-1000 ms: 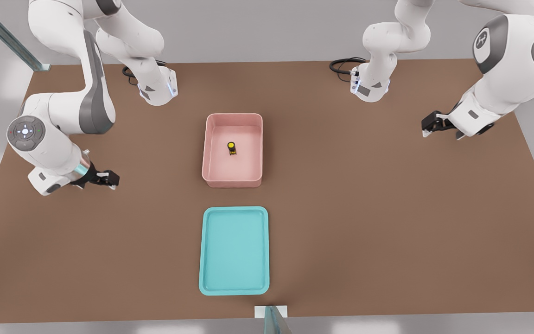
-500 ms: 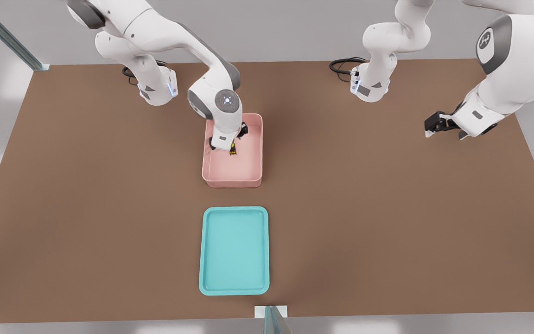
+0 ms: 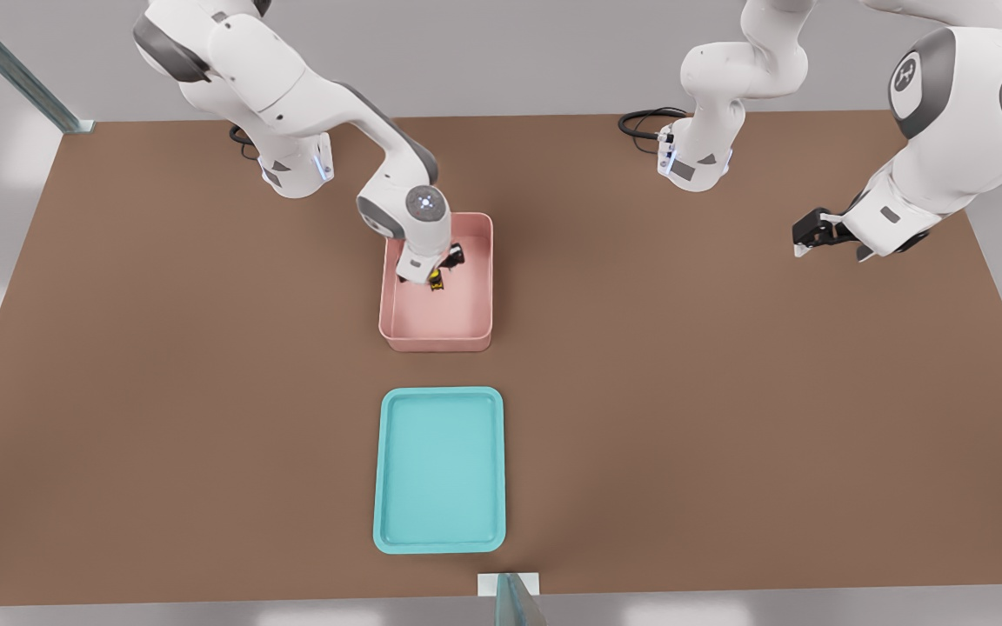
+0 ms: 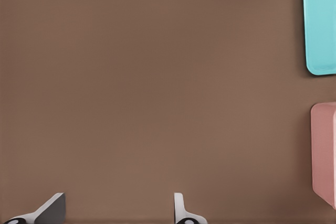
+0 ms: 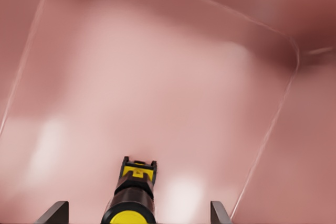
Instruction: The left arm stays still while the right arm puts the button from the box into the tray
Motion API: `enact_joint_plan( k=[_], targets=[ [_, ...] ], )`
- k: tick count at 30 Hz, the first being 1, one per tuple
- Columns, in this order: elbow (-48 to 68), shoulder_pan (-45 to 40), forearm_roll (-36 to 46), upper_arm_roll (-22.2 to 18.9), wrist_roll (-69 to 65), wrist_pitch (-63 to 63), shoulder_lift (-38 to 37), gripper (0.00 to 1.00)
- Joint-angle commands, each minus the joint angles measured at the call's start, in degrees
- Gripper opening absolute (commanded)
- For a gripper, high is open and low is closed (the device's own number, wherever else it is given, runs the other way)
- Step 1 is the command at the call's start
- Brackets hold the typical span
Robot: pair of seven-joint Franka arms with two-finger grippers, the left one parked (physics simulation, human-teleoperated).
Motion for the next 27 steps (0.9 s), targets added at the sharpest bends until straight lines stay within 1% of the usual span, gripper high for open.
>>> enact_joint_plan(
  k=[1, 4, 6, 11, 14, 15, 17, 19, 21, 22, 23, 24, 25, 26, 27],
  targets=[
    [-0.27, -0.03, -2.78, -0.24, 13.89, 3.13, 0.64, 1.0],
    [-0.18, 0.06, -3.93, -0.24, 13.89, 4.54, 3.37, 1.0],
    [-0.18, 0.06, -5.6, -0.94, 13.89, 4.8, 4.51, 0.96],
    [0.35, 0.06, -5.68, -1.38, 13.89, 4.89, 5.48, 0.64],
    [0.35, 0.06, -5.68, -1.73, 13.89, 4.89, 5.48, 0.5],
    [0.35, 0.06, -5.68, -1.73, 13.89, 4.89, 5.48, 0.48],
    [0.43, -0.12, -5.6, -1.73, 13.89, 4.72, 5.48, 0.45],
    [0.61, -1.08, -5.6, -1.65, 13.8, 3.93, 4.43, 0.45],
    [0.7, -2.84, -5.6, -1.12, 12.92, -0.11, -0.93, 0.45],
    [0.79, -4.33, -5.07, -0.16, 10.38, -2.83, -3.3, 0.45],
    [1.05, -6.61, -3.23, 3.35, 10.02, -6.79, -6.2, 0.46],
    [4.91, -7.85, 2.31, 4.07, 4.05, -13.82, -8.06, 0.46],
    [9.4, -8.47, 5.48, 3.98, 0.71, -17.08, -7.97, 0.46],
    [15.01, -8.55, 5.74, 3.1, 1.23, -16.99, -4.81, 0.46],
    [22.04, -8.03, 5.57, 0.82, 1.41, -16.64, 0.36, 0.46]
  ],
)
